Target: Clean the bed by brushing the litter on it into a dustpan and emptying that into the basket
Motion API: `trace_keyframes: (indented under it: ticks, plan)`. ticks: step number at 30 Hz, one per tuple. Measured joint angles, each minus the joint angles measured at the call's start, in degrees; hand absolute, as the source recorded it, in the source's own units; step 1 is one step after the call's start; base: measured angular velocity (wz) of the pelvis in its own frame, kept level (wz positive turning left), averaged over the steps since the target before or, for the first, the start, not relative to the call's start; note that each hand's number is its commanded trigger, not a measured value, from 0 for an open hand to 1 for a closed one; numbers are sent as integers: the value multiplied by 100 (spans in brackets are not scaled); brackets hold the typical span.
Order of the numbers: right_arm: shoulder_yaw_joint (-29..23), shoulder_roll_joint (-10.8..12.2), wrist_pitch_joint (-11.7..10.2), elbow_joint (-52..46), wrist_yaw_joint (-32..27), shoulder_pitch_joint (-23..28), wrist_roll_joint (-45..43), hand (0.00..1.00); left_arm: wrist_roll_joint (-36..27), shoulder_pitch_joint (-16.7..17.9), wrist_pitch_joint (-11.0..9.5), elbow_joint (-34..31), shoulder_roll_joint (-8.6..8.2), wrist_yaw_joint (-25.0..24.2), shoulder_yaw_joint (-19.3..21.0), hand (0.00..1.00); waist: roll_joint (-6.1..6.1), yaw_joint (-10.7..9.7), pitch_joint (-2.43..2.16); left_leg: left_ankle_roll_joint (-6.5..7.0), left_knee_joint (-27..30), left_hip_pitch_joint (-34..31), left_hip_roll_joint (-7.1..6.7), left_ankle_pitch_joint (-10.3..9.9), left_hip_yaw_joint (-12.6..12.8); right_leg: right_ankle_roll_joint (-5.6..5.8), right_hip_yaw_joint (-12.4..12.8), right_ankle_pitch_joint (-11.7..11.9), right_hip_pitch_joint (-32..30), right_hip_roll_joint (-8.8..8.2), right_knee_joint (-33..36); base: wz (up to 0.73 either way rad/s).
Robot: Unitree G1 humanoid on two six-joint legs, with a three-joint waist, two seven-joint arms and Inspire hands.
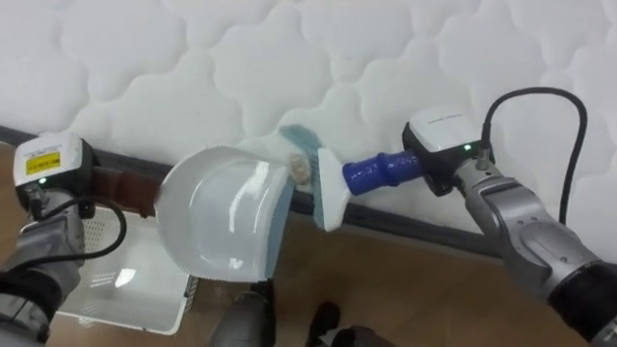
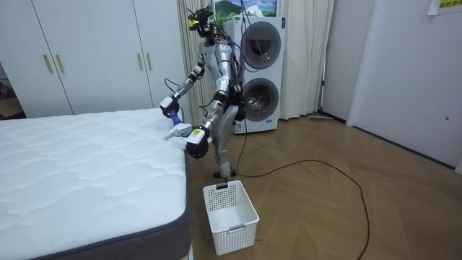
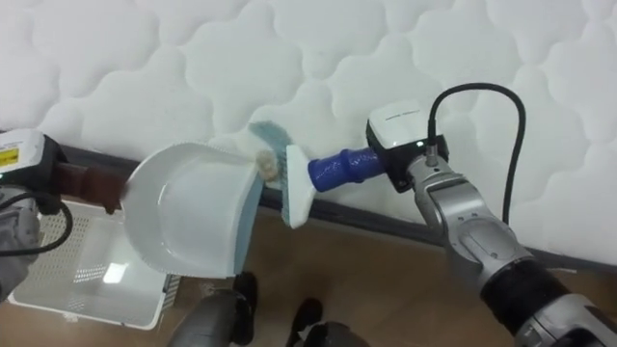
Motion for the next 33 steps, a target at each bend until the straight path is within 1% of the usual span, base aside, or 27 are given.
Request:
trace_keyframes:
  ticks: [3,6,10,13,15,18,22,27,30,33]
  plan:
    - [0,16,-29,0,10,-4,19,100,-310,157,-4,30,-41,117,193,100,24,19,-3,-6,-8,0,9,-4,2,-2,-1,-1,-2,8,-17,0]
    - [0,67,-61,-8,97,-4,123,100,-696,239,-9,117,-88,186,215,100,45,52,-5,-13,-17,0,8,0,0,-9,-2,-5,-4,9,-19,0]
    - [3,142,-145,-105,205,-4,175,100,-926,246,-37,275,-162,206,417,100,92,77,-6,-17,-25,5,8,3,-1,-10,-3,-6,-2,8,-24,0]
    - [3,257,-163,-105,274,-4,228,100,-1164,248,-55,331,-163,246,497,100,103,95,-12,-29,-66,34,-1,12,2,-10,0,-5,15,5,-43,0]
    - [8,288,-182,-105,331,-3,284,100,-1312,248,-47,348,-164,262,555,100,103,116,-12,-35,-85,39,-5,17,2,-14,-3,-8,16,5,-52,0]
    - [11,292,-241,-105,385,-2,374,100,-1360,251,-45,358,-168,280,643,100,103,163,-12,-46,-119,41,-5,24,-2,-17,-11,-9,23,11,-87,0]
    - [12,292,-287,-108,412,-5,385,100,-1359,251,-47,358,-170,320,656,100,103,215,-12,-47,-167,43,-23,25,0,-16,-9,-9,20,5,-122,0]
    - [16,292,-298,-170,477,-7,392,100,-1354,249,-48,465,-179,325,654,100,104,211,-12,-47,-186,53,-35,25,2,-11,-13,-14,18,-6,-124,0]
    - [14,306,-293,-342,613,-15,401,100,-1356,249,-6,474,-193,325,655,100,108,211,-10,-49,-183,50,-36,25,2,-20,-15,-22,11,-8,-109,0]
    - [49,348,-311,-589,704,-23,498,100,-1341,243,-8,476,-197,325,653,100,110,214,-8,-58,-182,32,-44,31,0,-23,-19,-41,-17,-20,-81,0]
